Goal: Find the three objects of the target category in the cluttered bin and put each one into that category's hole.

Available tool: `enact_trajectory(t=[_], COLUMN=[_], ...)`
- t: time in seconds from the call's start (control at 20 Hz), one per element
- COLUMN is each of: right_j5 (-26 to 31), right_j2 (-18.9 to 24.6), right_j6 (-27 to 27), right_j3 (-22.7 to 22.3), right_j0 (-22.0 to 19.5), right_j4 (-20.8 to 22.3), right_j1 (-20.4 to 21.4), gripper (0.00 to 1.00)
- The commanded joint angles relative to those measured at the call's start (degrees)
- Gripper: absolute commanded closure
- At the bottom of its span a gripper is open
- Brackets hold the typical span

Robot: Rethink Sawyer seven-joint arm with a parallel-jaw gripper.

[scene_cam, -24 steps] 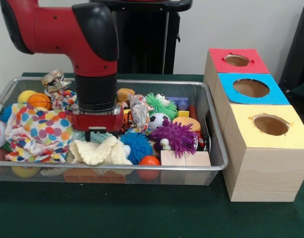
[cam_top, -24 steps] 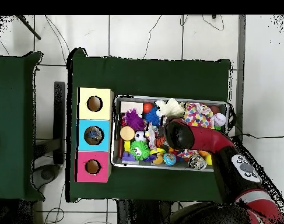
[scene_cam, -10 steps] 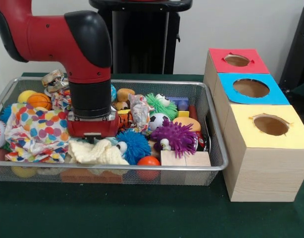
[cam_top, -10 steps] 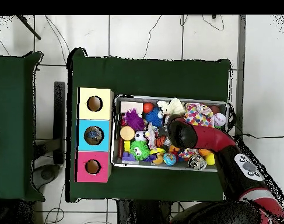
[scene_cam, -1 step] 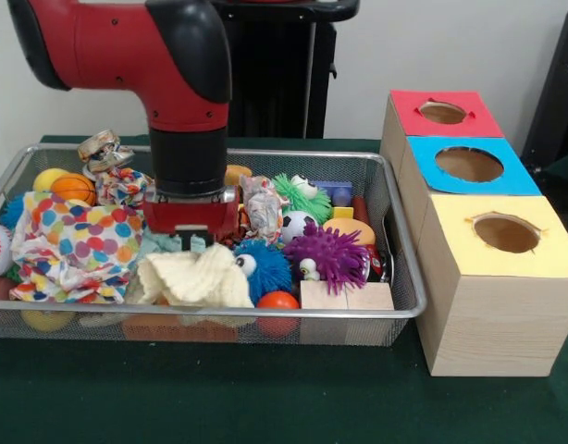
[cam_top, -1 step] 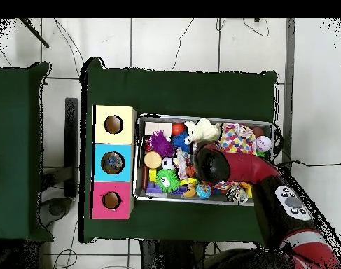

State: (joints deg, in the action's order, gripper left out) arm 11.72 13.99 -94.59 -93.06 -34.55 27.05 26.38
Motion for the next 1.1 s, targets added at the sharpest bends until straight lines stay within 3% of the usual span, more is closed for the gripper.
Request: enact_trajectory(t=[0.05, 0.5, 0.65, 0.8, 1.1], right_j5=[4.8, 0.5, -0.6, 1.0, 10.1], right_j2=[-1.1, -2.9, -6.8, -8.6, -5.9], right_j6=[-8.6, -9.9, -12.6, -12.4, -4.7], right_j3=[-10.9, -12.9, -14.3, -16.2, -21.3], right_j0=[1.3, 2.0, 4.5, 4.6, -1.9], right_j4=[-3.2, -3.9, -4.5, -5.1, -7.4], right_j1=[11.8, 10.9, 12.8, 15.3, 23.3], gripper=[1.0, 1.0, 1.0, 1.0, 1.0])
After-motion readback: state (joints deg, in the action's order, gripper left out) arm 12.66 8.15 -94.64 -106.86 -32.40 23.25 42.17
